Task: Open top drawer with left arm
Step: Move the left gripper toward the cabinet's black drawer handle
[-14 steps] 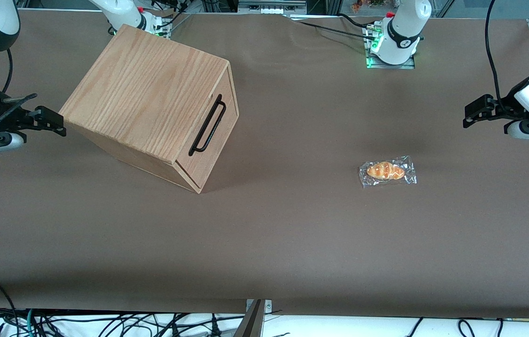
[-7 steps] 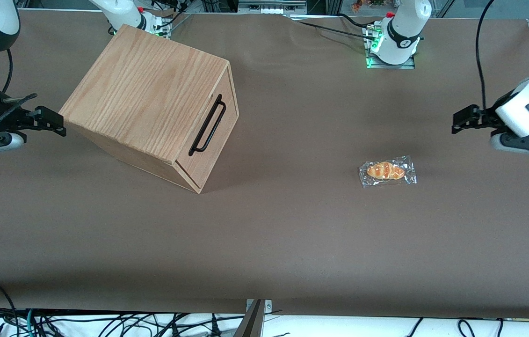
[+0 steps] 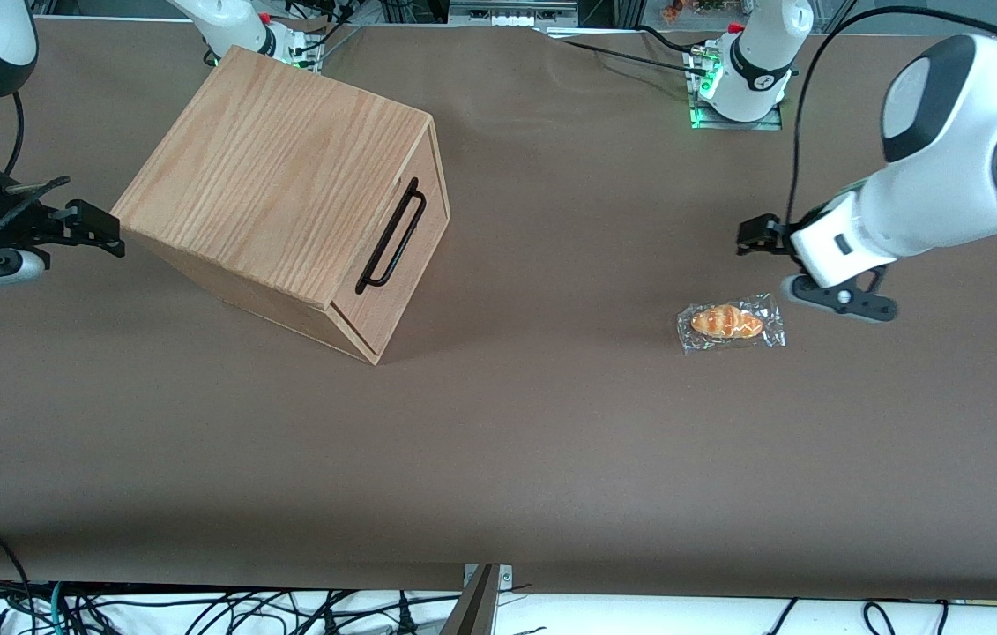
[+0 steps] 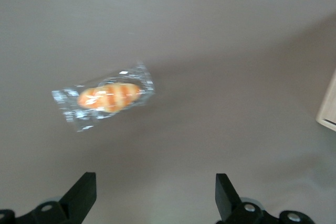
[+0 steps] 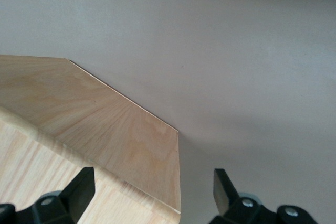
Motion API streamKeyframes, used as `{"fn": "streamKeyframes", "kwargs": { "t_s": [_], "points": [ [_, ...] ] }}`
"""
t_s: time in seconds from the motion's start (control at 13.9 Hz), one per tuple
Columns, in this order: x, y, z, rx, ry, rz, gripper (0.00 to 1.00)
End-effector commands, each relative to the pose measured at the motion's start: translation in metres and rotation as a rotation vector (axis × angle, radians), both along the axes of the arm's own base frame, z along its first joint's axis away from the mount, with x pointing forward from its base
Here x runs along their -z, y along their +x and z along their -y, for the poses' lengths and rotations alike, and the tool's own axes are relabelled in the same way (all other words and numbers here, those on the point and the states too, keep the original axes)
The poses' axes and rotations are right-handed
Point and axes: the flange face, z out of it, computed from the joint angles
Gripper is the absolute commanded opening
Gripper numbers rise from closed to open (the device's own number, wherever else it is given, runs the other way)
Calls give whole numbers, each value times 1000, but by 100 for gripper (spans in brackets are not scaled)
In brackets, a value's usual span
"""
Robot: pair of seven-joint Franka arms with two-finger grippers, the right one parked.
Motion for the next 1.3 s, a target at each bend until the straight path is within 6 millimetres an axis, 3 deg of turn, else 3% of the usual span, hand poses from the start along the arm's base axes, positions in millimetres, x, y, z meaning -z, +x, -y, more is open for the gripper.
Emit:
{"fn": "streamKeyframes", "kwargs": {
  "t_s": [0.0,0.22,0.36,0.58,0.87,1.23],
  "points": [
    [11,7,39,1,-108,-43,100],
    [22,3,117,0,-193,-79,100],
    [28,1,158,-45,-268,-74,100],
    [42,-2,204,-140,-389,-101,100],
    [62,-27,281,-160,-487,-101,100],
    [91,-51,340,-198,-498,-54,100]
  ]
}}
